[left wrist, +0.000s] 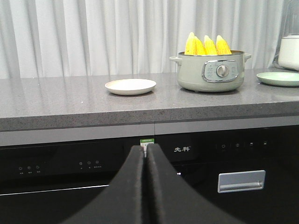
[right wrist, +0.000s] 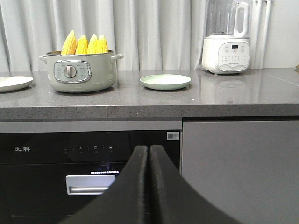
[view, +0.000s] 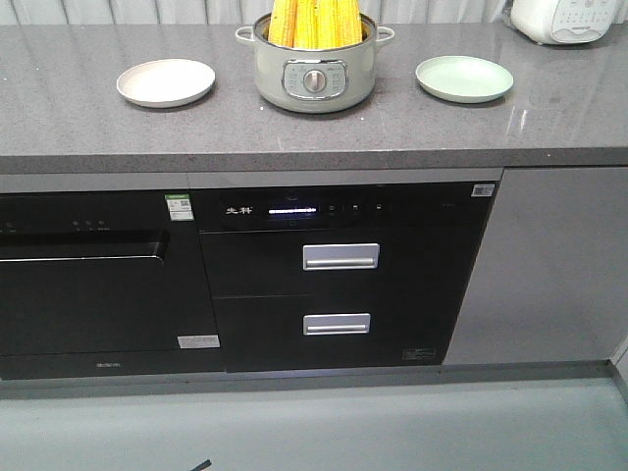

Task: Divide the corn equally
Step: 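Approach and stop in front of the pot and plates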

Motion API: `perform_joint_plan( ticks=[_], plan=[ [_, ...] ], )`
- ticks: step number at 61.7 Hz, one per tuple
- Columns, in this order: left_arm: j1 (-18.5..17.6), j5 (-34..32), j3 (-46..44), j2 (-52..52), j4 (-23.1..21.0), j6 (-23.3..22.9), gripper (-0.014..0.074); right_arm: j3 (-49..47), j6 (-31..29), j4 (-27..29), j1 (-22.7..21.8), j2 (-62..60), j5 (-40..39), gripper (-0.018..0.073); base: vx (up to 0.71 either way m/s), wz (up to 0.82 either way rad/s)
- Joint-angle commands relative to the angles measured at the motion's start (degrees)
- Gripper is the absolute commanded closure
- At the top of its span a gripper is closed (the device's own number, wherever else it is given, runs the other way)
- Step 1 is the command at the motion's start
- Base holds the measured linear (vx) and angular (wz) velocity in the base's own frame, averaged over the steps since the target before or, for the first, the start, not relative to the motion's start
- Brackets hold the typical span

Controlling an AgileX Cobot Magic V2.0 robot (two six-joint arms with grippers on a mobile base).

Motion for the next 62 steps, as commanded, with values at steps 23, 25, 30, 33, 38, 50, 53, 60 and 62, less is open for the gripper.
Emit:
perform_joint_plan(
  ticks=[23,25,30,33,38,50,53,60,62],
  plan=[
    [-0.1,-4.4,0.8,-1.0,-0.1,-0.5,0.0603,0.4,-0.6,-0.4,-0.3,-0.1,-4.3,0.0562,0.12,0.04],
    [-0.1,-4.4,0.8,-1.0,-0.1,-0.5,0.0603,0.4,-0.6,-0.4,-0.3,-0.1,-4.3,0.0562,0.13,0.03],
    [-0.1,-4.4,0.8,-1.0,-0.1,-0.5,0.0603,0.4,-0.6,-0.4,-0.3,-0.1,-4.3,0.0562,0.14,0.03],
    [-0.1,-4.4,0.8,-1.0,-0.1,-0.5,0.0603,0.4,-0.6,-0.4,-0.3,-0.1,-4.3,0.0562,0.14,0.04],
    [-0.1,-4.4,0.8,-1.0,-0.1,-0.5,0.0603,0.4,-0.6,-0.4,-0.3,-0.1,-4.3,0.0562,0.14,0.03],
    [-0.1,-4.4,0.8,-1.0,-0.1,-0.5,0.0603,0.4,-0.6,-0.4,-0.3,-0.1,-4.3,0.0562,0.14,0.02],
    [-0.1,-4.4,0.8,-1.0,-0.1,-0.5,0.0603,0.4,-0.6,-0.4,-0.3,-0.1,-4.3,0.0562,0.14,0.01],
    [-0.1,-4.4,0.8,-1.0,-0.1,-0.5,0.0603,0.4,-0.6,-0.4,-0.3,-0.1,-4.3,0.0562,0.14,-0.01],
    [-0.1,-4.4,0.8,-1.0,-0.1,-0.5,0.0603,0.4,-0.6,-0.4,-0.3,-0.1,-4.3,0.0562,0.14,-0.02]
  ],
)
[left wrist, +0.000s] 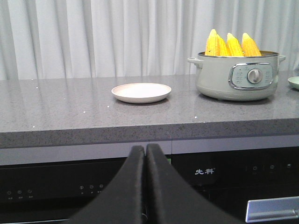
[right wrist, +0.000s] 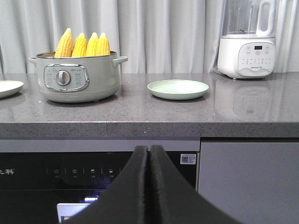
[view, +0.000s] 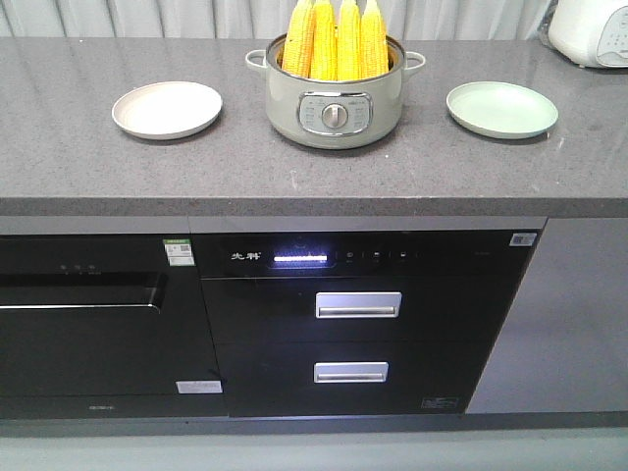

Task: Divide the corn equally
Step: 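Approach and stop in front of the pot and plates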

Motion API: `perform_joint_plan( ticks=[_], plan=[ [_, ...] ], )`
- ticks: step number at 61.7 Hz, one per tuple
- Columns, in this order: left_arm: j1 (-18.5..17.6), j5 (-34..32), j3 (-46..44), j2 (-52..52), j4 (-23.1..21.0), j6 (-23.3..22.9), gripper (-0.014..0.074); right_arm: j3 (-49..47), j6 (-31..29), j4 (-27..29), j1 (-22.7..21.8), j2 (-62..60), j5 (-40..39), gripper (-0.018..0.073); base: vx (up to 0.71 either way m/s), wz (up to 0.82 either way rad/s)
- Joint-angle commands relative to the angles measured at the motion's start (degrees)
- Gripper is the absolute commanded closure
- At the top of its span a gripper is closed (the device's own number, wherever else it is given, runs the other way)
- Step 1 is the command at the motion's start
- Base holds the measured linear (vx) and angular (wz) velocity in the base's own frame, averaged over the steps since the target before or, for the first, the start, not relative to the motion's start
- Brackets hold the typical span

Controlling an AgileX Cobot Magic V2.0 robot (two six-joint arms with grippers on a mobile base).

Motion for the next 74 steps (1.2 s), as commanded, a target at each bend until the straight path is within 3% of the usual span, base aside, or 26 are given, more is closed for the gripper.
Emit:
perform_joint_plan(
  ticks=[1,74],
  plan=[
    [-0.1,-4.4,0.8,-1.0,-0.1,-0.5,0.0603,0.4,-0.6,-0.4,-0.3,-0.1,-4.3,0.0562,0.14,-0.02],
    [-0.1,-4.4,0.8,-1.0,-0.1,-0.5,0.0603,0.4,-0.6,-0.4,-0.3,-0.1,-4.3,0.0562,0.13,-0.02]
  ],
)
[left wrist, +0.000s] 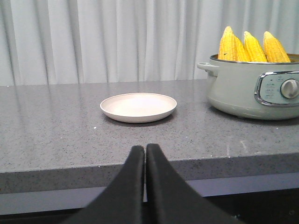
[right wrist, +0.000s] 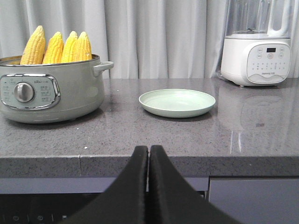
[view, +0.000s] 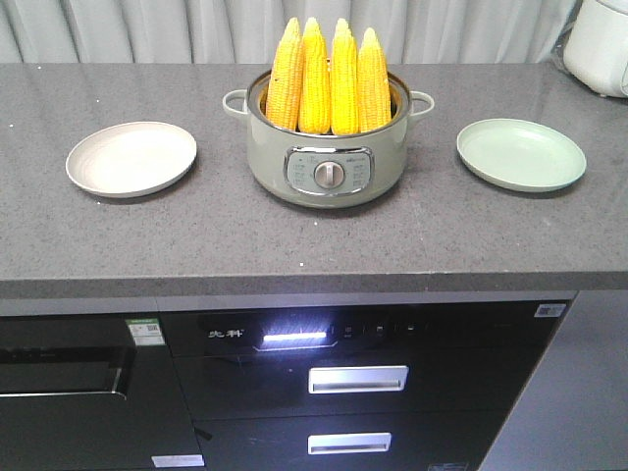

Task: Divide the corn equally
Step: 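Approach and stop in front of the pot and plates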

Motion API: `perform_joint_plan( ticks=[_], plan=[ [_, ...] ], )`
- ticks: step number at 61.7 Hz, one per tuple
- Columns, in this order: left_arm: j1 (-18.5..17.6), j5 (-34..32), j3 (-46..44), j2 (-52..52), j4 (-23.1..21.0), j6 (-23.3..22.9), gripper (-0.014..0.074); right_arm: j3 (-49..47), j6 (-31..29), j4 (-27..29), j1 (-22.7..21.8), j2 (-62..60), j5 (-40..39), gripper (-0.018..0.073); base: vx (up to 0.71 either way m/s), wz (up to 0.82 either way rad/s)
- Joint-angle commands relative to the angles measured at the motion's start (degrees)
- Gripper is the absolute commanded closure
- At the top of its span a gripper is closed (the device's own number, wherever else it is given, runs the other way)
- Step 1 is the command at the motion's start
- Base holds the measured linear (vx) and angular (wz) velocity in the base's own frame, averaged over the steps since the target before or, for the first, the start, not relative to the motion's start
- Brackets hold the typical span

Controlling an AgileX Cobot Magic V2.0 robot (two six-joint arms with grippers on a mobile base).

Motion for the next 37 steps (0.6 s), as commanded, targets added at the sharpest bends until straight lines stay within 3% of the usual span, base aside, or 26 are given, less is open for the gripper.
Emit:
perform_joint_plan(
  ticks=[1,37],
  plan=[
    [-0.1,-4.4,0.8,-1.0,-0.1,-0.5,0.0603,0.4,-0.6,-0.4,-0.3,-0.1,-4.3,0.0562,0.14,0.0],
    [-0.1,-4.4,0.8,-1.0,-0.1,-0.5,0.0603,0.4,-0.6,-0.4,-0.3,-0.1,-4.3,0.0562,0.14,0.0]
  ],
)
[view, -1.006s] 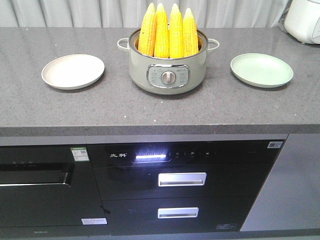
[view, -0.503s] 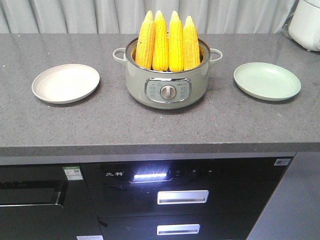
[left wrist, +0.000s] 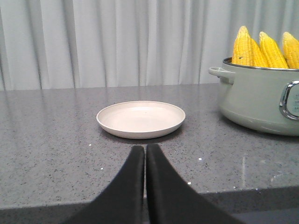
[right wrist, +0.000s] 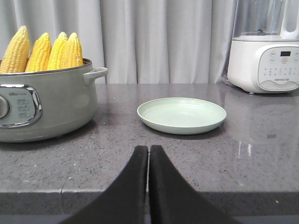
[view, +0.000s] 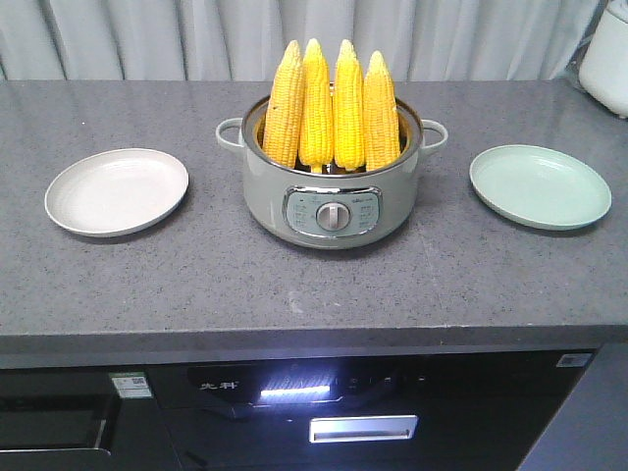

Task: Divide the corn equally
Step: 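Approach and stop in front of the pot and plates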

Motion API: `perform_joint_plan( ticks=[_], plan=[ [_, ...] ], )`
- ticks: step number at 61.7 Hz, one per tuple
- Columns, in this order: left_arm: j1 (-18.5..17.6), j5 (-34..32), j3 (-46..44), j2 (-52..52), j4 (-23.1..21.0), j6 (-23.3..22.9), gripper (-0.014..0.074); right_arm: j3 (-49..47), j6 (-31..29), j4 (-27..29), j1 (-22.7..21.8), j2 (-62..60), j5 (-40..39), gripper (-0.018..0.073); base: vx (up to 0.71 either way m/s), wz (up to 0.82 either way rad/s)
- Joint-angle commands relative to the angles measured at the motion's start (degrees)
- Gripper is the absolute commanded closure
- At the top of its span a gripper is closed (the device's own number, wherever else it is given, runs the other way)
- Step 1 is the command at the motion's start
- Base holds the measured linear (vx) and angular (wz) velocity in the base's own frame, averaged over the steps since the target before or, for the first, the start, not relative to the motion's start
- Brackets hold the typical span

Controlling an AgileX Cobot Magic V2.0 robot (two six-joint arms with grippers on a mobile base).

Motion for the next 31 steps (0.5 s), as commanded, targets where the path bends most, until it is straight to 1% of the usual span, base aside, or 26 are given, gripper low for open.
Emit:
perform_joint_plan(
  ticks=[1,31],
  plan=[
    [-0.1,-4.4,0.8,-1.0,-0.1,-0.5,0.0603,0.4,-0.6,-0.4,-0.3,-0.1,-4.3,0.0562,0.12,0.0],
    [-0.1,-4.4,0.8,-1.0,-0.1,-0.5,0.0603,0.4,-0.6,-0.4,-0.3,-0.1,-4.3,0.0562,0.1,0.0]
  ],
)
